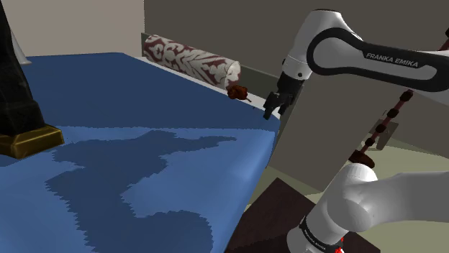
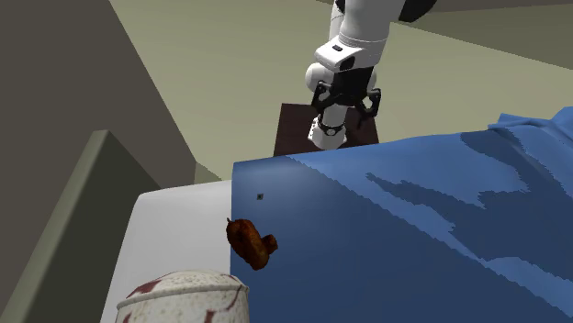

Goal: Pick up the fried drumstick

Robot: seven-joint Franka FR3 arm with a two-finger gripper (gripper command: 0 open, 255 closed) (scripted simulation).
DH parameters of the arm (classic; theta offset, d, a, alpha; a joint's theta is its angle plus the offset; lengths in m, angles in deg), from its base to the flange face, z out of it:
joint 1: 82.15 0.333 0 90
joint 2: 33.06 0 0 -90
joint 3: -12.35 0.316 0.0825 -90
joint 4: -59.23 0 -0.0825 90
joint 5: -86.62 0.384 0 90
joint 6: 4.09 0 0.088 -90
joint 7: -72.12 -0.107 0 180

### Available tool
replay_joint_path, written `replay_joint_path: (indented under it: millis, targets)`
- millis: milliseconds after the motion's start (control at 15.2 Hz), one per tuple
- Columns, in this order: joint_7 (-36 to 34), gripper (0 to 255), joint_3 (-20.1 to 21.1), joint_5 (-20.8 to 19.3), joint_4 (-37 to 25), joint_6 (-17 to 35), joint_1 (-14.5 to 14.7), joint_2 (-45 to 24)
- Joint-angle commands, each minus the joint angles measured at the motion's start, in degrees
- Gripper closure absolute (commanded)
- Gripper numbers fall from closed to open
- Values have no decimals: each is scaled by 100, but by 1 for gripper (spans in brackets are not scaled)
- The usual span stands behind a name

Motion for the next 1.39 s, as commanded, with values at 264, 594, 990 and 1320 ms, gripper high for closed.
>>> replay_joint_path:
  millis: [264,594,990,1320]
  targets:
    - [920,0,-587,-241,-193,511,44,-483]
    - [2082,0,-1301,-318,-667,1090,209,-1270]
    - [3567,0,-2137,20,-1562,1588,558,-2421]
    - [4944,0,-2791,753,-2581,1735,860,-3563]
